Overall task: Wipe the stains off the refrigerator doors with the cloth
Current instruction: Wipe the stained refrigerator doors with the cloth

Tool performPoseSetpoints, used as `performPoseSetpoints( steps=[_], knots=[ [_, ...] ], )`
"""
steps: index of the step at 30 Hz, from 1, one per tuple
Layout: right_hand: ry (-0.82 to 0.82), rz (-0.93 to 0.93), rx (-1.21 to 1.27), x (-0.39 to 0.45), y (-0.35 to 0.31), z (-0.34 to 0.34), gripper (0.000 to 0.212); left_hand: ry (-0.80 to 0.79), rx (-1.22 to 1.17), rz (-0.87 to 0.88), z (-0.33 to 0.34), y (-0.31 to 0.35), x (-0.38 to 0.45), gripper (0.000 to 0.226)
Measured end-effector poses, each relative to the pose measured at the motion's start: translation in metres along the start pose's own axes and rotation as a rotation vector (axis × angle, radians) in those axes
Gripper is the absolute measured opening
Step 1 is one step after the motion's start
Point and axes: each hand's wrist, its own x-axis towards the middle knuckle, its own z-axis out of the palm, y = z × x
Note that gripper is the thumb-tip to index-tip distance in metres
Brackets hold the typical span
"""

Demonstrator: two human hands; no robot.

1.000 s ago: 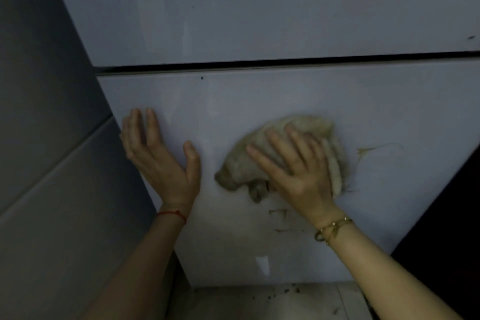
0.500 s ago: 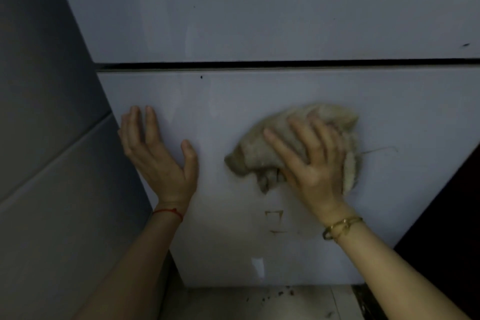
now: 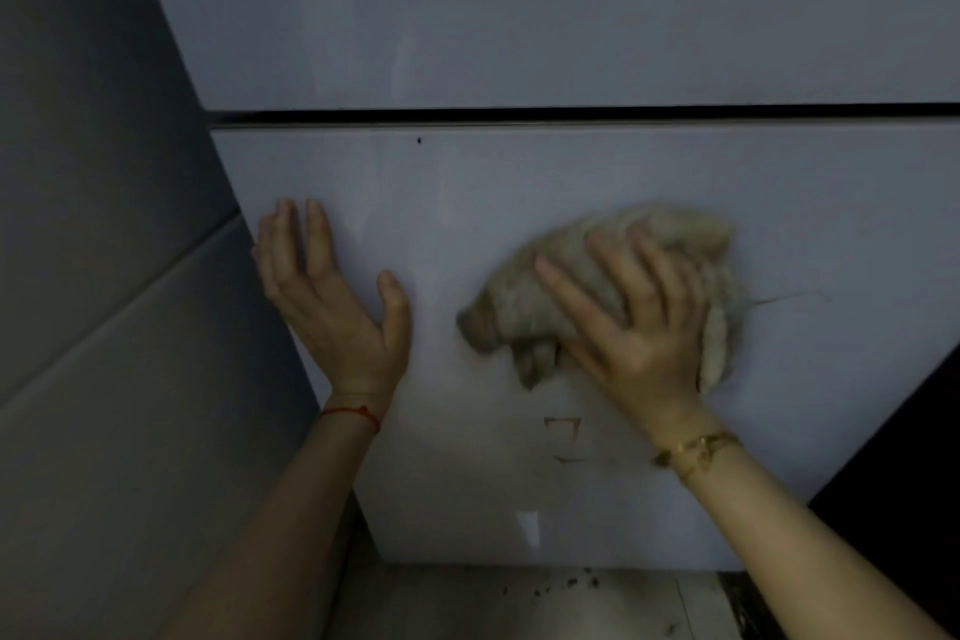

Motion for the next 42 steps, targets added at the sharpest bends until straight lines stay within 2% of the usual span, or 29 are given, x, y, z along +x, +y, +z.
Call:
performPoseSetpoints(
  steps=[5, 8, 12, 17, 19, 21, 23, 25, 27, 30, 33, 37, 39, 42],
  knots=[
    [-0.232, -0.230, 0.025, -0.087, -0.023, 0.008, 0.047, 0.007, -0.019, -0.001, 0.002, -0.001, 0.000, 0.065],
    [-0.181, -0.242, 0.049, -0.087, -0.015, 0.014, 0.049, 0.001, -0.022, 0.002, 0.001, 0.000, -0.001, 0.065],
    [-0.092, -0.160, 0.027, -0.081, -0.017, 0.024, 0.051, 0.010, -0.013, 0.004, 0.000, 0.002, 0.002, 0.065],
    [-0.252, -0.234, 0.019, -0.115, -0.031, 0.014, 0.054, -0.001, 0.005, 0.017, -0.002, 0.002, 0.001, 0.064],
    [-0.217, -0.131, 0.015, -0.099, -0.026, 0.005, 0.048, 0.001, 0.006, 0.015, -0.003, 0.004, 0.001, 0.064],
    [-0.090, 0.052, -0.002, -0.064, -0.017, 0.000, 0.039, 0.001, 0.006, 0.013, -0.004, 0.005, 0.002, 0.065],
    [0.037, 0.205, 0.026, -0.021, -0.003, -0.002, 0.042, -0.004, 0.011, 0.010, -0.005, 0.006, 0.002, 0.065],
    [0.114, 0.276, 0.060, 0.014, 0.003, -0.002, 0.044, -0.010, 0.011, 0.008, -0.004, 0.007, 0.002, 0.065],
    [0.096, 0.265, 0.040, 0.022, -0.003, -0.001, 0.045, -0.017, 0.011, 0.005, -0.004, 0.008, 0.002, 0.065],
    [-0.025, 0.209, 0.016, -0.011, -0.016, -0.003, 0.049, -0.023, 0.022, 0.001, -0.004, 0.007, 0.001, 0.066],
    [-0.087, 0.290, -0.015, -0.047, -0.008, -0.014, 0.048, -0.018, 0.024, 0.008, -0.004, 0.005, 0.000, 0.065],
    [0.074, 0.539, -0.002, -0.030, 0.032, -0.025, 0.045, -0.015, 0.021, 0.004, -0.003, 0.004, -0.001, 0.065],
    [0.146, 0.576, -0.013, -0.008, 0.046, -0.025, 0.049, -0.012, 0.024, -0.002, -0.002, 0.004, -0.001, 0.066],
    [0.034, 0.489, -0.009, -0.007, 0.037, -0.024, 0.056, -0.014, 0.028, 0.003, -0.001, 0.003, -0.001, 0.066]
  ],
)
